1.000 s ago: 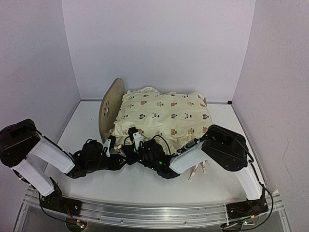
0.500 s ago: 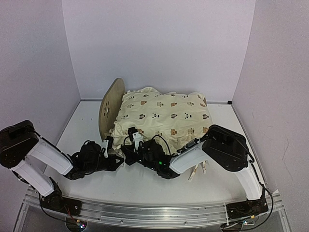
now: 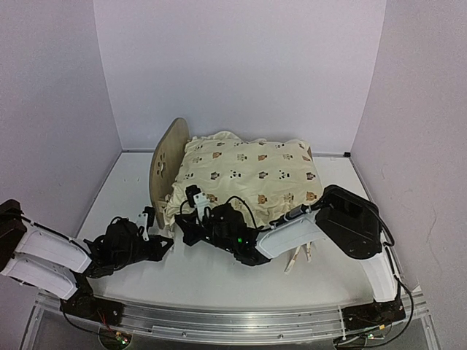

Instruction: Set up the pet bed

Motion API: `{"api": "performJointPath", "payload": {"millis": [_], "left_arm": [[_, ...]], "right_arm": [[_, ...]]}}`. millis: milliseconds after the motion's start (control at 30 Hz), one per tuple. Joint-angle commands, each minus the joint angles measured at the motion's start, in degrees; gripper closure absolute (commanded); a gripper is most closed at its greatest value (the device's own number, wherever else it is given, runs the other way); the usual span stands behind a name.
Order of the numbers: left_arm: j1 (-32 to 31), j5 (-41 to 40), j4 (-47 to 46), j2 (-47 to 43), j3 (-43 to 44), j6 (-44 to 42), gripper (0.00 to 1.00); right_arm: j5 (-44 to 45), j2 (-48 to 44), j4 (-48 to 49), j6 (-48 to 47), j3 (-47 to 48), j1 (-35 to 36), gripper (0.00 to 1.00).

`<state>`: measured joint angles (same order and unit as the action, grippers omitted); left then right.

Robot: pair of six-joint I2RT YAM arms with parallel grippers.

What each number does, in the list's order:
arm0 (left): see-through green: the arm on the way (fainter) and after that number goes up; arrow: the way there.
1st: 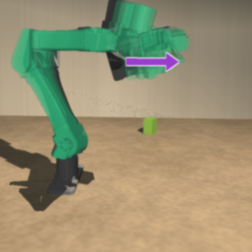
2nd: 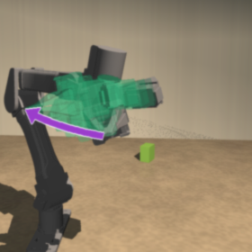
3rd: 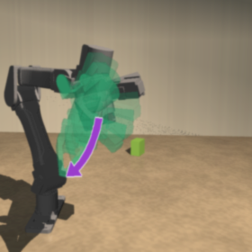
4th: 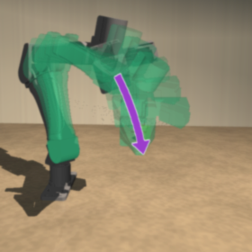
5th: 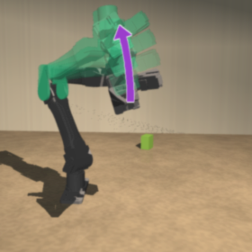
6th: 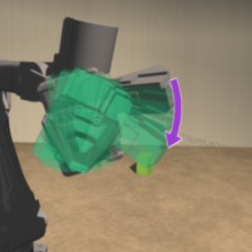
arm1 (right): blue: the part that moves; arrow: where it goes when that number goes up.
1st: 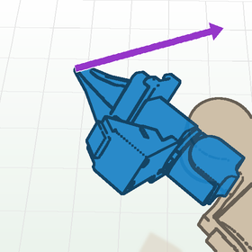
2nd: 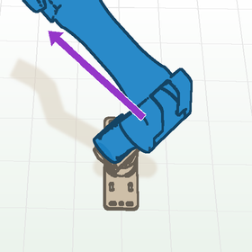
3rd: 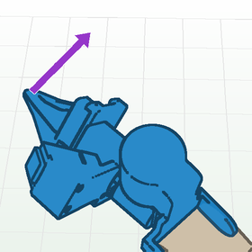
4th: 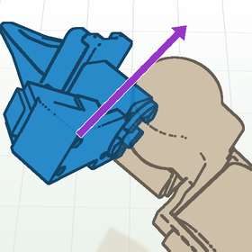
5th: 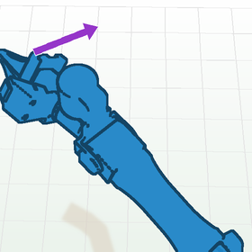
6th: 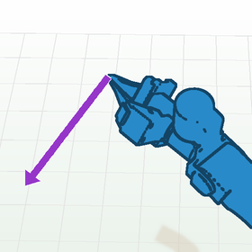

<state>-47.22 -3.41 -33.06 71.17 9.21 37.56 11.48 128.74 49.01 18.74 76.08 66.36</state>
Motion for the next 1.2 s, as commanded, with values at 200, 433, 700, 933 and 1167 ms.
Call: {"api": "performJointPath", "payload": {"millis": [200, 433, 700, 933, 1167], "left_arm": [[0.02, -4.39, 4.95, -5.32, -1.90, 0.68, 1.00], [0.00, -4.67, 4.80, -4.46, -1.64, 0.81, 1.00], [-0.02, -5.31, 6.57, -5.38, -1.84, 2.65, 1.00], [-0.02, -5.09, 9.98, -6.53, -1.91, 5.92, 1.00], [-0.01, -5.58, 11.08, -8.38, -1.87, 4.67, 1.00]], "right_arm": [[-2.81, -6.27, -5.42, -3.26, 7.37, 1.18, 1.00], [-1.27, -3.09, -12.41, -9.59, 17.53, 1.08, 1.00], [1.14, 2.53, -18.47, -13.39, 28.56, -1.12, 1.00], [3.57, 6.39, -20.95, -12.14, 33.36, -4.09, 1.00], [-0.32, 4.22, -15.99, -8.54, 22.81, -4.91, 1.00]]}}
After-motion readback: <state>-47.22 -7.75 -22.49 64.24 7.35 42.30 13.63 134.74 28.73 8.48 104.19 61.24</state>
